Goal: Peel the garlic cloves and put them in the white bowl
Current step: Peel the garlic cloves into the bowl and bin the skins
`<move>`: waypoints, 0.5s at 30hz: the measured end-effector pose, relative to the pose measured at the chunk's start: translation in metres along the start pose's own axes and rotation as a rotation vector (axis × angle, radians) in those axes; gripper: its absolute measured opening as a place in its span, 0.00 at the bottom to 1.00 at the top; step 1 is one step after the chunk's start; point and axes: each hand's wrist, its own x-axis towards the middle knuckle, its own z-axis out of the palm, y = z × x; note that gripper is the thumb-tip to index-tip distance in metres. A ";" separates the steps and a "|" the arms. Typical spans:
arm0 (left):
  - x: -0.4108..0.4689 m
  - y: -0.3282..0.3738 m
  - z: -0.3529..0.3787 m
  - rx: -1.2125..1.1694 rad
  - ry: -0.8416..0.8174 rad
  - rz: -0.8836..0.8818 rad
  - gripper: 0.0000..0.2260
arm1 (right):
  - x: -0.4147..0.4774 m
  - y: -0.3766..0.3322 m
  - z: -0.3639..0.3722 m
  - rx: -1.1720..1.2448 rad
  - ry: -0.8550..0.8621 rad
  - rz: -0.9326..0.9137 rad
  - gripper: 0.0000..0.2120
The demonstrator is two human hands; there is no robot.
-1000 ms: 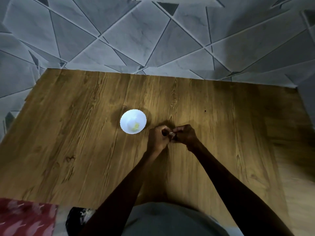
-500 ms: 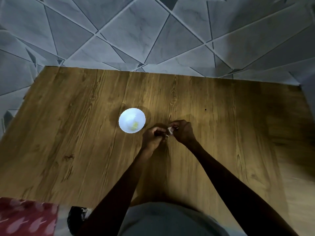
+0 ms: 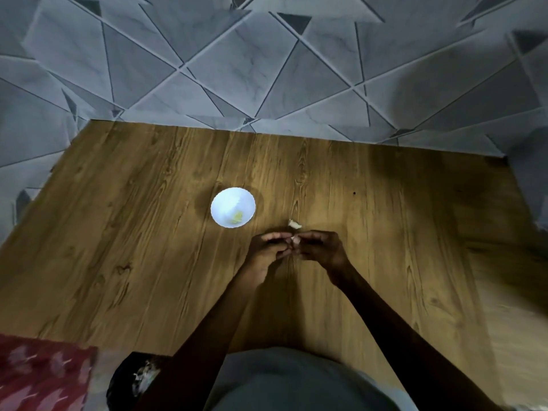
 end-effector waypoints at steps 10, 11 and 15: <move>-0.026 -0.045 -0.014 0.867 0.190 0.416 0.14 | -0.033 0.038 0.008 -0.500 0.191 -0.089 0.03; -0.023 -0.048 -0.020 1.006 0.215 0.471 0.19 | -0.031 0.040 0.007 -0.596 0.179 -0.099 0.05; -0.022 -0.057 -0.038 1.282 0.202 0.500 0.35 | -0.029 0.043 0.009 -0.719 0.164 -0.094 0.07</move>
